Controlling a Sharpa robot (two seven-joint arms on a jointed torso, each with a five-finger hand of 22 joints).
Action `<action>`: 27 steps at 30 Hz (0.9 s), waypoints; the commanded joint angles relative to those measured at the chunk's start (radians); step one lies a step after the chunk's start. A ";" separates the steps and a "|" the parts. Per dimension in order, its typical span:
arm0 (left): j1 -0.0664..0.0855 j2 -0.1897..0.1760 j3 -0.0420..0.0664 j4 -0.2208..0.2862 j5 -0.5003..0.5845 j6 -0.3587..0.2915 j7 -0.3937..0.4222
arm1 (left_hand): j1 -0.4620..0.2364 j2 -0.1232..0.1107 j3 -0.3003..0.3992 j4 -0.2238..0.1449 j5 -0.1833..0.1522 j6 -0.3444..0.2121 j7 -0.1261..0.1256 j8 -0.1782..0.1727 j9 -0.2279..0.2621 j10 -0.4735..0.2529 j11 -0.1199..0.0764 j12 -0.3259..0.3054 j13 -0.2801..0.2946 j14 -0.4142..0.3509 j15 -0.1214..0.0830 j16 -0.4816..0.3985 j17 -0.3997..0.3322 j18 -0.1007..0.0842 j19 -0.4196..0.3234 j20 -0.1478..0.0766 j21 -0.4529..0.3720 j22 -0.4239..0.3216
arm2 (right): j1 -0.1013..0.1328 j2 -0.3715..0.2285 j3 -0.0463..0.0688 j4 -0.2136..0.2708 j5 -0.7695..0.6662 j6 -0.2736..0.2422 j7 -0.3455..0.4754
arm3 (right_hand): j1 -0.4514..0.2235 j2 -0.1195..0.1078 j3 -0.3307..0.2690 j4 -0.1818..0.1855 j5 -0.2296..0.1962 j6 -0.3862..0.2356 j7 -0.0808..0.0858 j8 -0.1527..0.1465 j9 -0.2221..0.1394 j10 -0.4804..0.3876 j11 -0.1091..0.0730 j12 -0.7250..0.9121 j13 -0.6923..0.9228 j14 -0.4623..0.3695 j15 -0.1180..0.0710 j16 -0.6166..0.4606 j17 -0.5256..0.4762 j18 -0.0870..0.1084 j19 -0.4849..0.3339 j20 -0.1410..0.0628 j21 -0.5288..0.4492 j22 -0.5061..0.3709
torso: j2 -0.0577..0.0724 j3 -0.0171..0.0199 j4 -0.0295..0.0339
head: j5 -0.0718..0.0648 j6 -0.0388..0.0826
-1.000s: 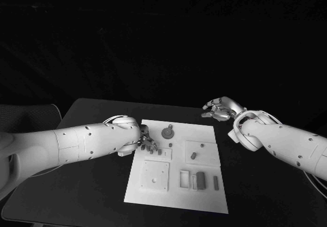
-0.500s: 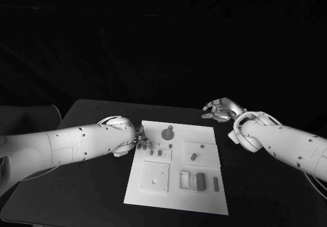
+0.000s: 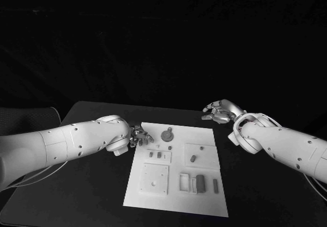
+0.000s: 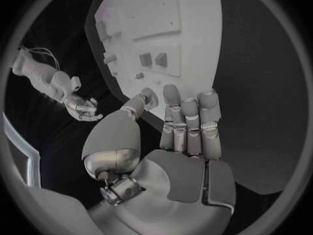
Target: Assemble the parts on the task board
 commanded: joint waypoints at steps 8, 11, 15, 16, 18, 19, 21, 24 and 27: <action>0.008 -0.021 0.005 -0.052 0.488 -0.178 0.398 | 0.055 0.066 0.065 -0.072 -0.006 -0.132 0.087 -0.079 -0.097 -0.146 0.125 -0.314 -0.199 -0.144 0.162 -0.338 -0.165 0.055 -0.183 0.156 -0.291 -0.191 | -0.016 -0.009 0.000 -0.013 0.134 0.023 0.061 | -0.011 -0.001 0.008 0.000 0.001 -0.010 0.020 0.006 -0.001 -0.005 0.004 -0.001 -0.005 0.002 -0.002 -0.006 -0.004 0.016 -0.007 -0.008 -0.011 0.004 | -0.006 0.0004 -0.0014 | -0.018 0.030; 0.008 -0.024 0.017 -0.061 0.515 -0.185 0.466 | 0.080 0.083 0.081 -0.097 -0.048 -0.162 0.091 -0.101 -0.120 -0.188 0.157 -0.389 -0.245 -0.178 0.201 -0.435 -0.202 0.058 -0.226 0.194 -0.363 -0.245 | -0.022 -0.012 0.000 -0.016 0.212 0.045 0.093 | -0.011 0.000 0.011 -0.002 0.001 -0.007 0.020 0.009 -0.001 -0.014 0.004 -0.014 -0.013 -0.008 -0.002 -0.019 -0.010 0.016 -0.021 -0.003 -0.021 0.002 | -0.012 0.0005 -0.0024 | -0.029 0.039; 0.008 -0.025 0.023 -0.077 0.559 -0.173 0.547 | 0.105 0.089 0.092 -0.113 -0.136 -0.193 0.095 -0.122 -0.148 -0.221 0.177 -0.474 -0.303 -0.223 0.255 -0.575 -0.247 0.064 -0.285 0.249 -0.461 -0.321 | -0.028 -0.016 0.000 -0.020 0.333 0.088 0.137 | -0.013 0.008 0.023 -0.003 0.001 -0.014 0.025 0.008 -0.003 -0.052 0.011 -0.086 -0.066 -0.055 0.007 -0.092 -0.042 0.009 -0.085 0.021 -0.077 -0.019 | -0.020 -0.0003 -0.0039 | -0.041 0.057; 0.009 -0.025 0.025 -0.085 0.570 -0.172 0.567 | 0.110 0.090 0.092 -0.115 -0.149 -0.203 0.097 -0.128 -0.154 -0.232 0.180 -0.490 -0.314 -0.236 0.264 -0.600 -0.254 0.063 -0.299 0.258 -0.478 -0.334 | -0.029 -0.017 0.000 -0.023 0.378 0.103 0.151 | -0.014 0.007 0.026 -0.004 0.001 -0.016 0.028 0.009 -0.003 -0.065 0.014 -0.112 -0.087 -0.073 0.009 -0.120 -0.054 0.006 -0.107 0.030 -0.099 -0.029 | -0.023 -0.0004 -0.0047 | -0.046 0.061; 0.009 -0.024 0.027 -0.094 0.591 -0.174 0.596 | 0.119 0.087 0.088 -0.118 -0.176 -0.220 0.096 -0.139 -0.165 -0.255 0.183 -0.522 -0.337 -0.269 0.280 -0.650 -0.270 0.060 -0.328 0.275 -0.512 -0.358 | -0.031 -0.018 0.000 -0.030 0.432 0.123 0.169 | -0.018 0.010 0.033 -0.004 0.001 -0.021 0.035 0.010 -0.003 -0.095 0.023 -0.170 -0.133 -0.109 0.020 -0.188 -0.083 -0.002 -0.152 0.048 -0.150 -0.054 | -0.031 -0.0008 -0.0066 | -0.052 0.066; 0.009 -0.024 0.028 -0.097 0.608 -0.172 0.613 | 0.125 0.087 0.086 -0.119 -0.190 -0.227 0.095 -0.143 -0.170 -0.260 0.182 -0.534 -0.347 -0.278 0.286 -0.670 -0.275 0.062 -0.334 0.281 -0.525 -0.369 | -0.031 -0.019 0.000 -0.036 0.453 0.137 0.178 | -0.024 0.009 0.037 -0.004 0.000 -0.023 0.041 0.011 -0.003 -0.112 0.025 -0.210 -0.164 -0.131 0.035 -0.237 -0.104 -0.008 -0.183 0.060 -0.186 -0.073 | -0.035 -0.0011 -0.0076 | -0.054 0.067; 0.009 -0.022 0.029 -0.104 0.630 -0.162 0.636 | 0.132 0.087 0.082 -0.119 -0.196 -0.235 0.091 -0.148 -0.177 -0.269 0.180 -0.552 -0.362 -0.292 0.293 -0.698 -0.283 0.063 -0.342 0.288 -0.541 -0.383 | -0.031 -0.021 0.000 -0.045 0.480 0.154 0.185 | -0.024 0.016 0.047 -0.005 0.003 -0.027 0.051 0.014 -0.002 -0.119 0.038 -0.281 -0.226 -0.150 0.044 -0.321 -0.140 -0.015 -0.218 0.079 -0.241 -0.106 | -0.043 -0.0016 -0.0096 | -0.060 0.070; 0.009 -0.019 0.029 -0.113 0.661 -0.148 0.661 | 0.139 0.087 0.071 -0.121 -0.216 -0.259 0.086 -0.162 -0.188 -0.301 0.175 -0.585 -0.389 -0.335 0.300 -0.746 -0.299 0.047 -0.393 0.302 -0.587 -0.412 | -0.032 -0.022 0.000 -0.061 0.499 0.171 0.191 | -0.026 0.019 0.056 -0.005 -0.001 -0.034 0.049 0.021 0.000 -0.132 0.060 -0.392 -0.321 -0.177 0.063 -0.446 -0.188 -0.023 -0.267 0.102 -0.316 -0.151 | -0.050 -0.0020 -0.0124 | -0.062 0.071; 0.009 -0.018 0.029 -0.114 0.677 -0.130 0.668 | 0.148 0.087 0.062 -0.122 -0.220 -0.265 0.082 -0.165 -0.192 -0.305 0.171 -0.599 -0.407 -0.352 0.301 -0.772 -0.308 0.039 -0.411 0.306 -0.609 -0.430 | -0.036 -0.023 0.000 -0.077 0.465 0.170 0.179 | -0.028 0.024 0.060 0.000 0.003 -0.042 0.046 0.028 0.004 -0.103 0.076 -0.484 -0.406 -0.192 0.106 -0.615 -0.270 -0.042 -0.337 0.128 -0.391 -0.191 | -0.057 -0.0020 -0.0150 | -0.066 0.073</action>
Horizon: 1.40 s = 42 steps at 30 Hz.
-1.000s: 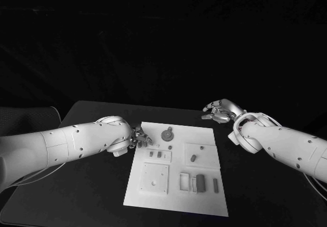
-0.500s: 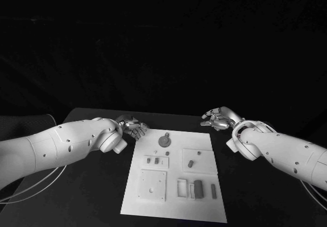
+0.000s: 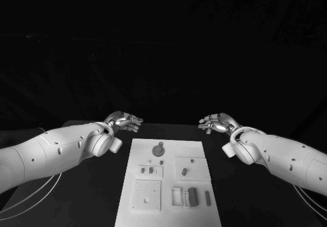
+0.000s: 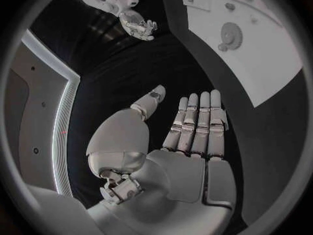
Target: Assemble the parts on the task board
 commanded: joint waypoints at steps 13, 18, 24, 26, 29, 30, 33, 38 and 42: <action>-0.002 -0.033 -0.003 0.095 0.082 0.074 0.107 | 0.003 -0.010 -0.039 0.006 -0.002 0.016 0.026 0.005 -0.011 0.053 0.019 -0.004 -0.037 0.045 0.008 -0.024 0.005 -0.011 0.025 0.001 -0.026 -0.036 | -0.035 -0.047 -0.001 0.066 -0.433 0.018 -0.030 | 0.065 -0.022 -0.057 -0.005 0.002 0.018 -0.015 0.037 0.007 0.273 -0.063 -0.024 -0.085 0.311 -0.072 -0.121 -0.009 0.052 0.193 -0.005 0.039 -0.011 | -0.023 0.0022 -0.0107 | -0.013 -0.011; -0.004 -0.045 -0.005 0.123 0.082 0.076 0.111 | 0.006 -0.008 -0.042 0.005 -0.002 0.024 0.033 0.009 -0.013 0.068 0.024 -0.001 -0.042 0.051 0.009 -0.028 0.007 -0.009 0.030 0.002 -0.028 -0.040 | -0.064 -0.045 -0.003 0.071 -0.567 0.001 -0.079 | 0.107 -0.031 -0.109 -0.006 -0.004 0.042 -0.046 0.043 0.008 0.358 -0.101 0.189 0.069 0.420 -0.123 0.120 0.141 0.052 0.333 -0.072 0.170 0.062 | -0.022 0.0024 -0.0101 | -0.018 -0.019; -0.006 -0.050 -0.007 0.137 0.082 0.078 0.112 | 0.007 -0.009 -0.044 0.005 -0.002 0.027 0.036 0.010 -0.014 0.075 0.027 -0.001 -0.045 0.055 0.010 -0.030 0.008 -0.008 0.032 0.003 -0.030 -0.042 | -0.087 -0.034 -0.016 0.074 -0.673 -0.001 -0.118 | 0.107 -0.026 -0.119 -0.003 0.002 0.060 -0.050 0.036 0.005 0.247 -0.102 0.426 0.269 0.353 -0.126 0.318 0.276 0.052 0.350 -0.115 0.259 0.141 | -0.020 0.0025 -0.0079 | -0.019 -0.027; -0.007 -0.051 -0.008 0.141 0.082 0.081 0.113 | 0.007 -0.009 -0.044 0.004 -0.002 0.027 0.037 0.010 -0.015 0.076 0.027 -0.001 -0.045 0.055 0.010 -0.031 0.009 -0.008 0.032 0.003 -0.030 -0.043 | -0.090 -0.028 -0.019 0.077 -0.703 -0.014 -0.131 | 0.104 -0.030 -0.113 -0.003 0.001 0.063 -0.050 0.035 0.006 0.244 -0.102 0.450 0.287 0.356 -0.126 0.338 0.284 0.052 0.356 -0.119 0.271 0.151 | -0.020 0.0029 -0.0067 | -0.019 -0.031; -0.007 -0.051 -0.008 0.143 0.082 0.083 0.113 | 0.007 -0.010 -0.045 0.004 -0.002 0.027 0.038 0.010 -0.015 0.077 0.028 -0.001 -0.046 0.056 0.010 -0.031 0.009 -0.008 0.033 0.003 -0.031 -0.043 | -0.102 -0.014 -0.025 0.063 -0.729 -0.026 -0.143 | 0.101 -0.034 -0.107 -0.003 0.002 0.066 -0.050 0.032 0.007 0.243 -0.102 0.493 0.320 0.361 -0.125 0.374 0.298 0.052 0.367 -0.128 0.290 0.167 | -0.020 0.0027 -0.0074 | -0.019 -0.033; -0.007 -0.050 -0.008 0.143 0.082 0.083 0.113 | 0.007 -0.010 -0.045 0.004 -0.002 0.027 0.038 0.010 -0.015 0.077 0.028 -0.001 -0.046 0.056 0.010 -0.031 0.009 -0.008 0.033 0.003 -0.031 -0.044 | -0.105 -0.012 -0.026 0.060 -0.732 -0.026 -0.145 | 0.100 -0.035 -0.106 -0.003 0.002 0.066 -0.050 0.031 0.007 0.243 -0.102 0.503 0.328 0.362 -0.125 0.383 0.301 0.052 0.370 -0.130 0.294 0.170 | -0.020 0.0022 -0.0079 | -0.018 -0.033; -0.007 -0.050 -0.008 0.145 0.082 0.082 0.112 | 0.007 -0.011 -0.046 0.004 -0.002 0.027 0.039 0.010 -0.016 0.078 0.029 -0.002 -0.047 0.057 0.010 -0.032 0.009 -0.008 0.033 0.003 -0.031 -0.044 | -0.117 -0.001 -0.029 0.052 -0.737 -0.033 -0.153 | 0.097 -0.037 -0.102 -0.003 0.001 0.067 -0.049 0.029 0.007 0.237 -0.101 0.526 0.348 0.362 -0.124 0.403 0.307 0.052 0.375 -0.134 0.303 0.178 | -0.019 0.0013 -0.0078 | -0.014 -0.038; -0.007 -0.054 -0.008 0.146 0.082 0.080 0.112 | 0.007 -0.012 -0.047 0.004 -0.002 0.027 0.041 0.010 -0.017 0.080 0.030 -0.002 -0.049 0.057 0.010 -0.033 0.010 -0.008 0.034 0.003 -0.032 -0.045 | -0.125 0.015 -0.031 0.038 -0.745 -0.034 -0.157 | 0.095 -0.037 -0.098 -0.003 0.001 0.062 -0.047 0.025 0.006 0.232 -0.099 0.536 0.357 0.360 -0.122 0.413 0.309 0.052 0.376 -0.137 0.307 0.183 | -0.016 0.0022 -0.0052 | -0.009 -0.040; -0.007 -0.056 -0.008 0.150 0.082 0.079 0.113 | 0.007 -0.012 -0.047 0.004 -0.002 0.028 0.042 0.010 -0.017 0.081 0.031 -0.002 -0.050 0.058 0.011 -0.033 0.010 -0.007 0.034 0.003 -0.032 -0.045 | -0.134 0.022 -0.034 0.031 -0.750 -0.049 -0.164 | 0.094 -0.036 -0.096 -0.003 0.001 0.062 -0.047 0.024 0.006 0.231 -0.098 0.541 0.361 0.360 -0.122 0.419 0.310 0.052 0.378 -0.138 0.309 0.185 | -0.016 0.0020 -0.0049 | -0.006 -0.046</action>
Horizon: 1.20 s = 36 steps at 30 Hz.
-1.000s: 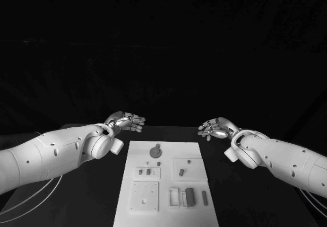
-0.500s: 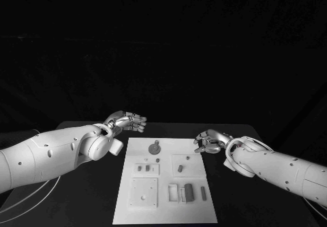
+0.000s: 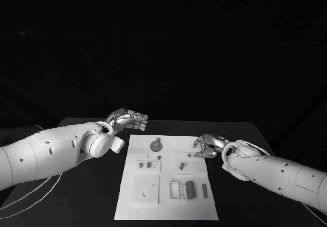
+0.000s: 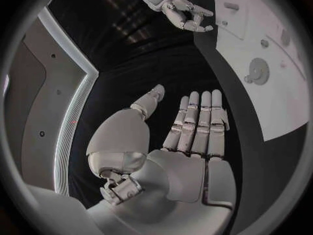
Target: Assemble the parts on the task board
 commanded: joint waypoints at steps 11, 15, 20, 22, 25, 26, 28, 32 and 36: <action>0.001 -0.008 0.001 0.015 0.007 0.007 0.017 | 0.002 -0.008 -0.006 0.000 0.000 -0.001 0.010 0.005 -0.003 0.014 0.004 -0.001 -0.004 0.007 0.000 -0.005 0.002 0.012 0.010 0.000 -0.008 -0.003 | -0.017 0.031 -0.001 -0.029 -0.041 -0.029 -0.026 | -0.009 0.006 0.013 0.000 0.000 0.010 0.009 -0.004 0.000 -0.014 0.008 0.011 0.007 0.007 0.002 0.013 0.003 0.021 0.009 -0.006 0.008 0.012 | 0.009 -0.0004 0.0046 | 0.007 -0.004; 0.002 -0.010 0.001 0.018 0.007 0.004 0.015 | 0.003 -0.008 -0.006 0.000 0.001 0.000 0.011 0.006 -0.003 0.015 0.004 -0.001 -0.005 0.007 0.000 -0.006 0.003 0.012 0.011 0.000 -0.008 -0.004 | -0.022 0.038 -0.002 -0.032 -0.041 -0.027 -0.024 | -0.012 0.008 0.014 0.001 0.000 0.011 0.009 -0.004 0.000 -0.014 0.008 0.012 0.009 0.006 0.003 0.015 0.003 0.021 0.010 -0.007 0.008 0.013 | 0.013 -0.0003 0.0068 | 0.009 -0.004; 0.002 -0.011 0.002 0.021 0.007 0.003 0.014 | 0.004 -0.008 -0.006 0.000 0.003 0.001 0.012 0.006 -0.004 0.017 0.005 -0.001 -0.006 0.008 0.000 -0.007 0.003 0.012 0.011 0.000 -0.008 -0.004 | -0.025 0.043 -0.002 -0.032 -0.041 -0.024 -0.021 | -0.016 0.017 0.019 0.002 0.001 0.014 0.009 -0.003 0.001 -0.015 0.008 0.015 0.011 0.005 0.002 0.019 0.002 0.021 0.010 -0.007 0.010 0.014 | 0.015 0.0000 0.0073 | 0.011 -0.008; 0.002 -0.012 0.002 0.021 0.007 0.003 0.013 | 0.004 -0.008 -0.006 0.000 0.003 0.001 0.013 0.006 -0.004 0.017 0.006 -0.001 -0.007 0.008 0.001 -0.008 0.003 0.012 0.012 0.000 -0.009 -0.004 | -0.025 0.045 -0.002 -0.034 -0.040 -0.020 -0.020 | -0.019 0.021 0.022 0.002 0.001 0.016 0.009 -0.002 0.002 -0.015 0.008 0.016 0.012 0.005 0.002 0.020 0.002 0.021 0.011 -0.007 0.010 0.014 | 0.014 0.0001 0.0064 | 0.014 -0.010; 0.002 -0.012 0.002 0.021 0.007 0.001 0.012 | 0.005 -0.009 -0.006 0.001 0.004 0.001 0.014 0.006 -0.005 0.018 0.007 -0.002 -0.007 0.009 0.001 -0.008 0.004 0.013 0.012 0.001 -0.009 -0.005 | -0.029 0.047 -0.002 -0.036 -0.040 -0.018 -0.019 | -0.023 0.028 0.027 0.002 0.001 0.025 0.006 0.001 0.003 -0.015 0.006 0.017 0.013 0.005 0.001 0.023 0.001 0.021 0.011 -0.008 0.011 0.015 | 0.014 0.0000 0.0069 | 0.014 -0.012; 0.002 -0.013 0.002 0.022 0.007 0.001 0.012 | 0.005 -0.009 -0.006 0.001 0.004 0.001 0.014 0.006 -0.005 0.018 0.007 -0.002 -0.008 0.009 0.001 -0.008 0.004 0.013 0.012 0.001 -0.009 -0.005 | -0.029 0.047 -0.002 -0.035 -0.040 -0.019 -0.020 | -0.026 0.030 0.029 0.003 0.001 0.028 0.006 0.003 0.004 -0.015 0.005 0.017 0.013 0.004 0.000 0.024 0.000 0.021 0.011 -0.008 0.012 0.015 | 0.014 -0.0001 0.0073 | 0.014 -0.013; 0.003 -0.014 0.002 0.022 0.007 -0.001 0.011 | 0.005 -0.009 -0.006 0.001 0.004 0.001 0.015 0.006 -0.005 0.018 0.007 -0.002 -0.008 0.009 0.001 -0.009 0.004 0.013 0.012 0.001 -0.009 -0.005 | -0.031 0.046 -0.002 -0.036 -0.040 -0.020 -0.020 | -0.028 0.032 0.032 0.002 0.001 0.035 0.004 0.006 0.005 -0.015 0.003 0.017 0.014 0.004 -0.002 0.025 -0.001 0.021 0.011 -0.008 0.012 0.015 | 0.014 0.0000 0.0065 | 0.016 -0.014; 0.003 -0.015 0.002 0.023 0.007 -0.002 0.011 | 0.005 -0.009 -0.006 0.001 0.004 0.000 0.015 0.005 -0.006 0.019 0.007 -0.002 -0.009 0.009 0.001 -0.009 0.004 0.013 0.013 0.001 -0.009 -0.005 | -0.031 0.046 -0.002 -0.037 -0.040 -0.019 -0.020 | -0.031 0.037 0.040 0.001 0.001 0.051 -0.002 0.014 0.009 -0.015 -0.002 0.018 0.015 0.003 -0.006 0.028 -0.003 0.021 0.011 -0.009 0.014 0.016 | 0.015 0.0001 0.0061 | 0.017 -0.015; 0.004 -0.017 0.003 0.024 0.007 -0.003 0.010 | 0.006 -0.008 -0.006 0.001 0.005 0.000 0.016 0.005 -0.006 0.019 0.008 -0.003 -0.009 0.009 0.001 -0.009 0.004 0.013 0.013 0.001 -0.010 -0.006 | -0.032 0.046 -0.002 -0.037 -0.040 -0.013 -0.022 | -0.031 0.042 0.046 0.001 0.001 0.061 -0.006 0.018 0.012 -0.014 -0.006 0.017 0.015 0.002 -0.010 0.029 -0.005 0.021 0.011 -0.010 0.015 0.017 | 0.014 0.0001 0.0062 | 0.020 -0.018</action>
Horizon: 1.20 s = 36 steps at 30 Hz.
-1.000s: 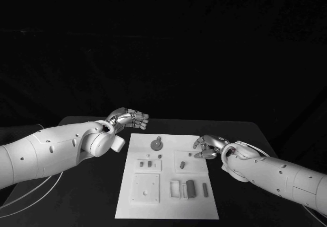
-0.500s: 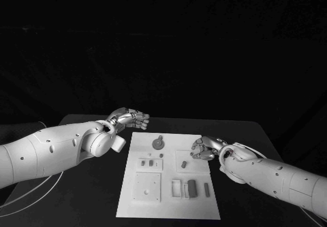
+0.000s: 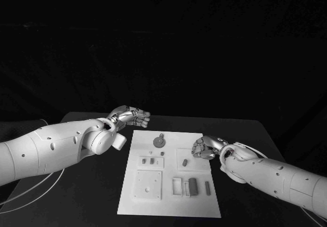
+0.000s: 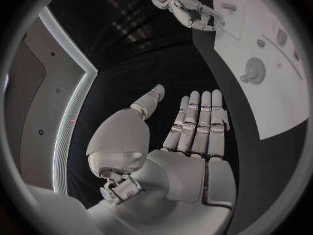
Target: Assemble the parts on the task board
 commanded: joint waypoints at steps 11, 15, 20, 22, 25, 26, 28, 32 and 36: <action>0.005 -0.003 0.002 0.010 0.006 -0.004 0.009 | 0.003 -0.004 -0.006 0.002 0.005 0.000 0.010 0.005 -0.002 0.006 0.002 -0.003 -0.003 0.010 0.001 -0.007 0.002 0.018 0.007 0.001 -0.006 -0.002 | -0.012 0.012 0.000 -0.012 -0.017 0.007 -0.009 | 0.000 0.017 0.014 -0.001 0.001 0.029 0.014 0.006 0.004 -0.001 -0.003 0.006 0.002 -0.003 -0.013 0.009 -0.003 0.022 0.001 -0.004 0.009 0.018 | 0.001 0.0002 0.0000 | 0.003 -0.007; 0.006 -0.004 0.002 0.012 0.006 -0.005 0.009 | 0.003 -0.005 -0.006 0.002 0.005 0.000 0.010 0.005 -0.002 0.006 0.002 -0.004 -0.003 0.010 0.002 -0.007 0.002 0.019 0.007 0.001 -0.006 -0.002 | -0.012 0.012 0.000 -0.017 -0.021 0.002 -0.013 | -0.001 0.016 0.014 -0.001 0.001 0.028 0.014 0.006 0.004 -0.001 -0.004 0.006 0.002 -0.003 -0.013 0.010 -0.003 0.022 0.001 -0.004 0.009 0.018 | 0.001 0.0007 -0.0002 | 0.005 -0.009; 0.007 -0.006 0.002 0.014 0.006 -0.006 0.009 | 0.003 -0.005 -0.006 0.002 0.005 0.000 0.010 0.005 -0.003 0.006 0.002 -0.004 -0.004 0.010 0.002 -0.008 0.002 0.019 0.007 0.001 -0.007 -0.002 | -0.012 0.015 0.000 -0.018 -0.022 0.002 -0.015 | -0.001 0.016 0.014 -0.001 0.001 0.028 0.014 0.006 0.003 -0.001 -0.004 0.006 0.002 -0.003 -0.014 0.010 -0.004 0.022 0.001 -0.005 0.009 0.018 | 0.001 0.0016 0.0003 | 0.007 -0.013; 0.007 -0.006 0.002 0.015 0.006 -0.006 0.009 | 0.004 -0.005 -0.006 0.002 0.005 0.000 0.010 0.005 -0.003 0.006 0.002 -0.004 -0.004 0.010 0.002 -0.008 0.002 0.019 0.007 0.002 -0.007 -0.003 | -0.012 0.017 0.000 -0.018 -0.023 0.002 -0.015 | -0.001 0.016 0.015 -0.001 0.001 0.028 0.014 0.005 0.003 -0.001 -0.004 0.006 0.002 -0.003 -0.014 0.010 -0.004 0.022 0.001 -0.005 0.009 0.018 | 0.001 0.0013 -0.0001 | 0.008 -0.012; 0.008 -0.008 0.002 0.019 0.006 -0.007 0.009 | 0.004 -0.005 -0.006 0.002 0.005 0.000 0.010 0.005 -0.003 0.007 0.002 -0.004 -0.004 0.010 0.002 -0.008 0.002 0.019 0.007 0.002 -0.007 -0.003 | -0.012 0.019 0.000 -0.019 -0.023 -0.001 -0.017 | -0.001 0.017 0.016 -0.001 0.001 0.028 0.013 0.005 0.003 0.000 -0.004 0.006 0.002 -0.003 -0.014 0.011 -0.004 0.022 0.001 -0.005 0.010 0.018 | 0.002 0.0016 0.0015 | 0.009 -0.013; 0.008 -0.009 0.002 0.020 0.006 -0.008 0.009 | 0.004 -0.005 -0.006 0.002 0.005 0.000 0.010 0.005 -0.003 0.007 0.002 -0.004 -0.004 0.010 0.002 -0.008 0.002 0.019 0.007 0.002 -0.007 -0.003 | -0.012 0.020 0.000 -0.020 -0.023 -0.002 -0.017 | -0.001 0.017 0.016 -0.001 0.001 0.028 0.013 0.005 0.003 0.000 -0.004 0.006 0.002 -0.003 -0.014 0.011 -0.004 0.022 0.001 -0.005 0.010 0.018 | 0.002 0.0014 0.0015 | 0.010 -0.014; 0.009 -0.009 0.002 0.020 0.006 -0.008 0.008 | 0.004 -0.006 -0.006 0.002 0.005 0.000 0.010 0.005 -0.003 0.007 0.002 -0.004 -0.005 0.010 0.002 -0.008 0.002 0.019 0.007 0.002 -0.007 -0.003 | -0.012 0.020 0.000 -0.020 -0.024 -0.004 -0.019 | -0.001 0.017 0.016 -0.001 0.001 0.028 0.013 0.005 0.003 0.000 -0.004 0.006 0.002 -0.002 -0.014 0.011 -0.004 0.022 0.001 -0.005 0.010 0.018 | 0.003 0.0013 0.0013 | 0.011 -0.016; 0.010 -0.010 0.002 0.023 0.006 -0.008 0.008 | 0.004 -0.006 -0.006 0.002 0.005 0.000 0.010 0.005 -0.003 0.007 0.002 -0.005 -0.005 0.011 0.002 -0.009 0.003 0.019 0.007 0.002 -0.007 -0.003 | -0.012 0.020 0.000 -0.021 -0.024 -0.008 -0.021 | -0.002 0.018 0.017 -0.001 0.001 0.028 0.013 0.005 0.003 0.000 -0.004 0.006 0.002 -0.002 -0.014 0.011 -0.004 0.022 0.002 -0.005 0.010 0.018 | 0.002 0.0006 0.0008 | 0.012 -0.016; 0.011 -0.010 0.002 0.024 0.006 -0.010 0.008 | 0.005 -0.006 -0.005 0.002 0.005 0.000 0.010 0.005 -0.004 0.007 0.002 -0.005 -0.006 0.011 0.002 -0.009 0.003 0.019 0.007 0.002 -0.007 -0.003 | -0.012 0.021 0.000 -0.024 -0.024 -0.012 -0.022 | -0.004 0.020 0.018 0.000 0.001 0.029 0.013 0.005 0.003 0.001 -0.004 0.006 0.002 -0.002 -0.014 0.012 -0.005 0.022 0.002 -0.005 0.011 0.018 | 0.002 -0.0003 0.0014 | 0.014 -0.019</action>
